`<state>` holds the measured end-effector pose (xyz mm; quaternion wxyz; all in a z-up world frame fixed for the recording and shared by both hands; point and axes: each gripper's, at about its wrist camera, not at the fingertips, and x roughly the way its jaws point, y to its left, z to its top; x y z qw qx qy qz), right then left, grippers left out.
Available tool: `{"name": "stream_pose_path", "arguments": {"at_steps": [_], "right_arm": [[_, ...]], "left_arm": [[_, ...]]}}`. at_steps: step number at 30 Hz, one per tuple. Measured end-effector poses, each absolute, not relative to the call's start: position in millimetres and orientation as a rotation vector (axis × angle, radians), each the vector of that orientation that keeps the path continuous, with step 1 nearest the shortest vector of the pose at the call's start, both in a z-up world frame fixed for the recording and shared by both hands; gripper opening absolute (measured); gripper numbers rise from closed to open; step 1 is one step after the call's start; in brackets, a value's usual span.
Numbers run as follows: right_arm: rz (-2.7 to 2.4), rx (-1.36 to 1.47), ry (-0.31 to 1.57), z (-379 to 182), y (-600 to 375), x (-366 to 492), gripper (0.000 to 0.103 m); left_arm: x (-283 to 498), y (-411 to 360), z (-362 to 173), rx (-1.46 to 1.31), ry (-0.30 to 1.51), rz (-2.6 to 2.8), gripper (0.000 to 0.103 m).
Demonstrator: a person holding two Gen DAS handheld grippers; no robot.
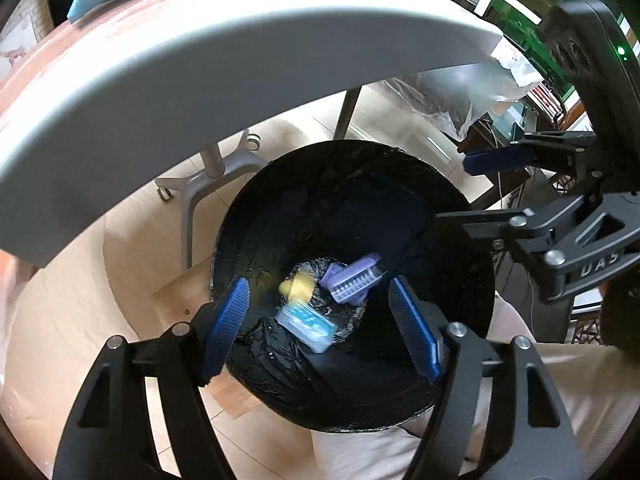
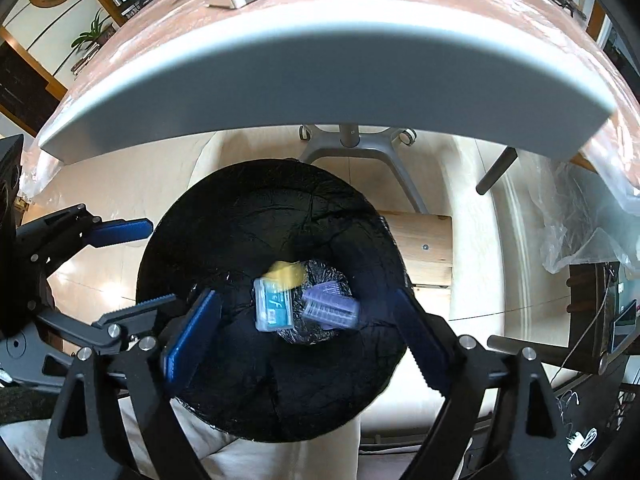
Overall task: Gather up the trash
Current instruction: 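Open both tools to drop the cup and rollers into the bin, then grasp the yellow paper bag with the left tool while the right tool grasps the brown box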
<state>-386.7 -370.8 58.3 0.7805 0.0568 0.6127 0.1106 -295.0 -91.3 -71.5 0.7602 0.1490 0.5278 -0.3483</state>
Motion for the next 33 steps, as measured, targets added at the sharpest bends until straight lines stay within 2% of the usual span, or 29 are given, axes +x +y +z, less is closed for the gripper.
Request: {"name": "stream_pose_path", "arguments": {"at_steps": [6,10,13,14,18,23,33], "right_arm": [[0.223,0.119,1.248,94,-382,-400,0.086],[0.197,0.071,1.112,142,-391,-408,0.087],[0.152,0.034,0.98,176,-397,-406,0.099],[0.138,0.027,0.935,186,-400,-402,0.099],[0.104,0.038,0.869,202,-412,-371,0.099],[0.091,0.064,0.856,207,-415,-318,0.099],[0.127,0.127,0.911,179,-423,-231,0.099]], "left_arm": [[-305,-81,-47,0.309,1.105,-0.766,0.074],[-312,-69,-2,0.233,1.023,-0.8,0.076],[-310,-60,43,0.205,0.869,-0.764,0.1],[-306,-57,57,0.199,0.808,-0.734,0.101],[-264,-49,87,0.17,0.721,-0.614,0.101],[-200,-44,99,0.121,0.738,-0.508,0.101],[-101,-66,86,0.091,0.8,-0.478,0.101]]}}
